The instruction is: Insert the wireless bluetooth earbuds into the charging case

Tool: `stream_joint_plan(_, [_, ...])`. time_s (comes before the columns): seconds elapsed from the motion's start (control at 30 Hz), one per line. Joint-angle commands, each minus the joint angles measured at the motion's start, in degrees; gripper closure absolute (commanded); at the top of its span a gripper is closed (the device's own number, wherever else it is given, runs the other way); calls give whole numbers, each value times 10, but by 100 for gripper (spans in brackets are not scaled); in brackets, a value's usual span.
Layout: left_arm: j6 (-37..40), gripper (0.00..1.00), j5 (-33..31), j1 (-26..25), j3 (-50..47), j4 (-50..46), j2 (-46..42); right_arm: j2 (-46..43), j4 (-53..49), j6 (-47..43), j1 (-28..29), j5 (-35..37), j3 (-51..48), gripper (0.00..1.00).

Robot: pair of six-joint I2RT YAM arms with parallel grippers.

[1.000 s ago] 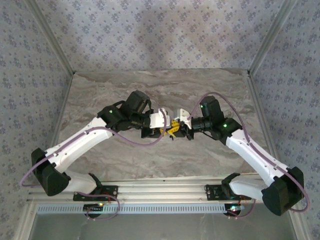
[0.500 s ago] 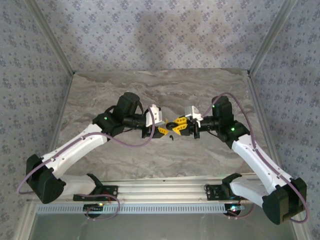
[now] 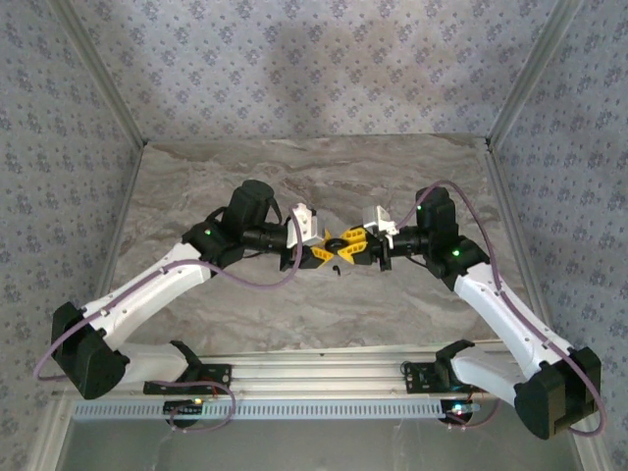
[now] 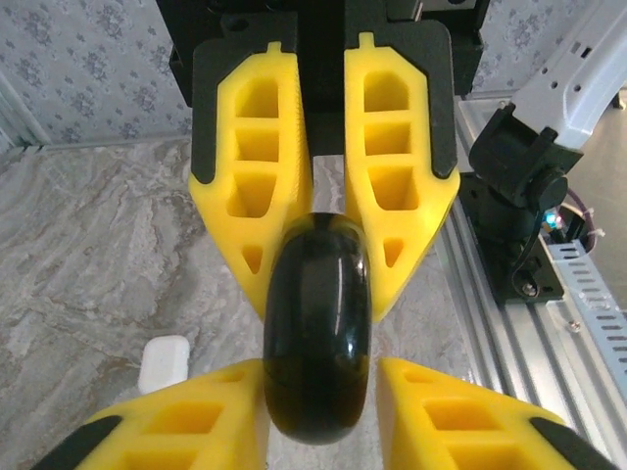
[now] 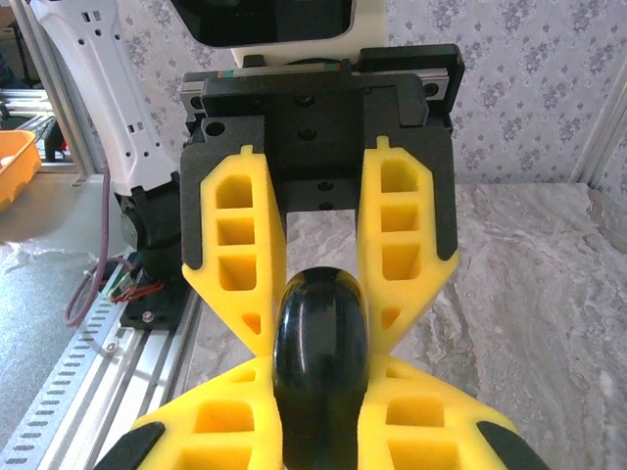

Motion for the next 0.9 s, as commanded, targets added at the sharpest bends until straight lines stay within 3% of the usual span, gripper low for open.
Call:
stream_joint_plan(0.0, [1,73,22,-3,9,7,0,4,12,11,5,-13,4,85])
stream_joint_plan(0.1, [3,79,21,-3,11,2,-1,6,9,12,6,-10,3,83])
stream_joint_plan(0.23, [12,81,11,-4,10,-11,-3,-2,14,34,2,22,2,61])
stream_joint_plan(0.33, [25,81,1,-5,11,-28,-3,-10,27,52,-8,37,2,56])
stream_joint_plan(0.87, [40,82,-7,-8,10,-43,3,-28,66,96,-38,82,-9,54])
